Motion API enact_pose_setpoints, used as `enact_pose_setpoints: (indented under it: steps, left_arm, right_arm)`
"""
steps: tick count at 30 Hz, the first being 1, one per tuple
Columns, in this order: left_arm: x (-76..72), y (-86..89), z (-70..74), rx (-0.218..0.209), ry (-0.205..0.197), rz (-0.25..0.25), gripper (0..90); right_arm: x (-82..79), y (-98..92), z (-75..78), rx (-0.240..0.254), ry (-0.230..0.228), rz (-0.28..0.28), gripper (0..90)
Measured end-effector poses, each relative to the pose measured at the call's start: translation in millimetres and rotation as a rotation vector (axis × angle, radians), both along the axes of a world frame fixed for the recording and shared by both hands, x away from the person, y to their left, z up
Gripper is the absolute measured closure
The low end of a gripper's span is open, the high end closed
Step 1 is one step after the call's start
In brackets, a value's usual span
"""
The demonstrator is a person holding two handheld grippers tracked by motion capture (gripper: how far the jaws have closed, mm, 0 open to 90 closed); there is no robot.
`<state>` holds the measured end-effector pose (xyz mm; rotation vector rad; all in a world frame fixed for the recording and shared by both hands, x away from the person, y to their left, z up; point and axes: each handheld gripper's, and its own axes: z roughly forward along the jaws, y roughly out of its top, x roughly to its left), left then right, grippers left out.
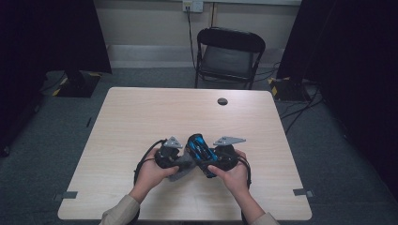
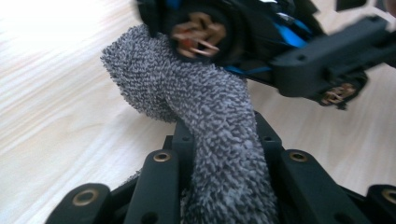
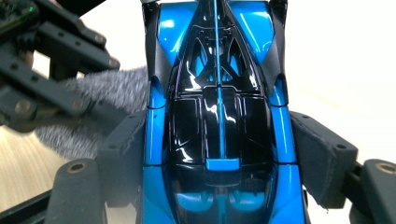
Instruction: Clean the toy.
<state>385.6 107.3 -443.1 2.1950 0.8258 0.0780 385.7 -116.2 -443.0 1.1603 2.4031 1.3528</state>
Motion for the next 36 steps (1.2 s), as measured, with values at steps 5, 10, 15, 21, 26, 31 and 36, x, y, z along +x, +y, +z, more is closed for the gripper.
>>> enact_pose_setpoints:
  steps: [5,10,15,21,26,31,36]
  left_arm:
    - [-6.3,-8.7,-1.7,-0.006,0.004,-0.025,69.7]
    - [-12.9,-16.4,-5.9,-0.007,0.008,-0.053,69.7]
    - [-17.1,-21.0,-8.0,-0.012,0.011,-0.069,69.7]
    - [-21.2,-28.0,-7.8,-0.012,0.009,-0.099,69.7]
    - [-24.7,-33.1,-6.8,-0.004,0.005,-0.127,69.7]
    - [-26.8,-36.1,-8.0,-0.016,0.011,-0.146,69.7]
    - [-27.6,-36.7,-9.1,-0.012,0.013,-0.153,69.7]
  right_arm:
    - [1.9,0.1,3.0,0.000,-0.006,-0.003,26.3]
    - [2.9,0.0,3.9,-0.002,-0.008,-0.014,26.3]
    - [4.1,-0.8,4.2,0.000,-0.010,-0.021,26.3]
    - [7.1,-2.3,7.0,0.003,-0.013,-0.031,26.3]
    - [7.4,-3.1,9.4,0.004,-0.018,-0.036,26.3]
    - [7.7,-2.5,11.3,0.006,-0.025,-0.037,26.4]
    - [7.0,-1.4,10.7,-0.009,-0.026,-0.032,26.4]
